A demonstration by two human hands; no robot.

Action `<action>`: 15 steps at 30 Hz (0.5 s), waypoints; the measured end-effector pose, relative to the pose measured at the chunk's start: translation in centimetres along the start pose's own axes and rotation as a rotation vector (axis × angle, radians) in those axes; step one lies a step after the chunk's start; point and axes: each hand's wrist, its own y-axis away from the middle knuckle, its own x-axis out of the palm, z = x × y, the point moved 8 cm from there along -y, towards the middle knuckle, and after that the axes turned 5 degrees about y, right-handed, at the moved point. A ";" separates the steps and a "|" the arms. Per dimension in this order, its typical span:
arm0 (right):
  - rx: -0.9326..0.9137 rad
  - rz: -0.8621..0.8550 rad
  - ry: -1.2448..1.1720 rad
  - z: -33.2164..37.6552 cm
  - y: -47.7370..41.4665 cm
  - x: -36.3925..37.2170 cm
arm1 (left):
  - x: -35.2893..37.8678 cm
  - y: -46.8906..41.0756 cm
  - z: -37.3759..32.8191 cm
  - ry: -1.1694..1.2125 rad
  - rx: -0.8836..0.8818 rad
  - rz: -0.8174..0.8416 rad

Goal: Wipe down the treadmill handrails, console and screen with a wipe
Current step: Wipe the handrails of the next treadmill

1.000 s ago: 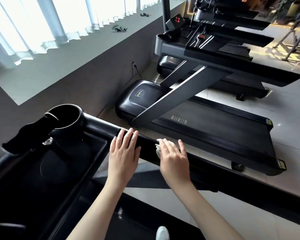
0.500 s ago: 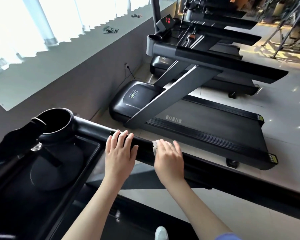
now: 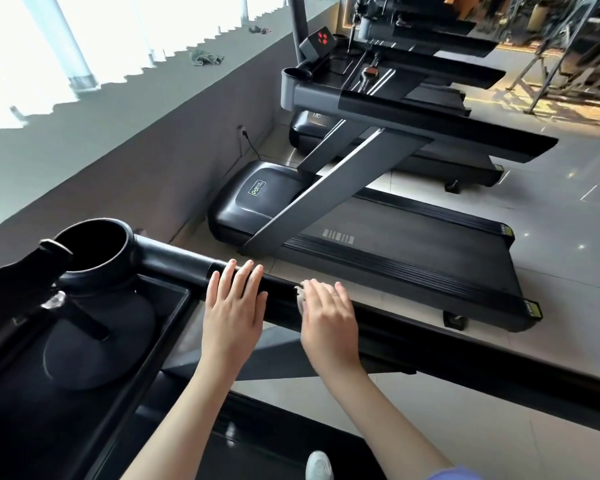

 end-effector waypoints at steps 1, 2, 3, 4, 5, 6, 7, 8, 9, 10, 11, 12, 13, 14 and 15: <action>-0.032 0.006 0.016 0.0 0.4 0.1 | 0.0 0.0 -0.1 -0.004 0.004 0.001; -0.076 0.008 0.038 -0.4 0.9 -0.1 | 0.0 0.0 -0.2 -0.009 0.013 0.005; -0.121 -0.002 0.068 -1.1 1.5 -0.6 | 0.0 0.0 -0.4 -0.014 0.028 0.010; -0.147 -0.027 0.101 -2.0 2.1 -1.2 | 0.1 0.0 -0.5 -0.019 0.045 0.021; -0.147 -0.048 0.127 -2.8 2.5 -1.7 | 0.2 0.1 -0.7 -0.024 0.059 0.035; -0.127 -0.063 0.149 -3.4 2.5 -2.1 | 0.3 0.1 -0.7 -0.029 0.068 0.048; -0.085 -0.071 0.157 -3.6 2.1 -2.1 | 0.3 0.1 -0.8 -0.031 0.071 0.058; -0.030 -0.069 0.146 -3.5 1.4 -1.7 | 0.4 0.1 -0.7 -0.029 0.070 0.063; 0.022 -0.060 0.123 -2.9 0.7 -1.1 | 0.4 0.1 -0.7 -0.023 0.068 0.063; 0.044 -0.051 0.096 -1.7 0.1 -0.4 | 0.3 0.1 -0.7 -0.016 0.066 0.057; 0.029 -0.047 0.079 -0.2 -0.2 0.0 | 0.2 0.1 -0.7 -0.012 0.065 0.048; -0.013 -0.043 0.075 1.0 -0.1 0.4 | 0.2 0.1 -0.7 -0.009 0.065 0.039; -0.058 -0.028 0.075 1.6 0.3 0.7 | 0.1 0.1 -0.8 -0.006 0.064 0.035; -0.099 -0.011 0.069 1.6 0.7 0.4 | 0.1 0.1 -0.8 -0.003 0.064 0.033; -0.134 -0.009 0.073 0.8 1.0 -0.2 | 0.1 0.1 -0.8 0.002 0.062 0.032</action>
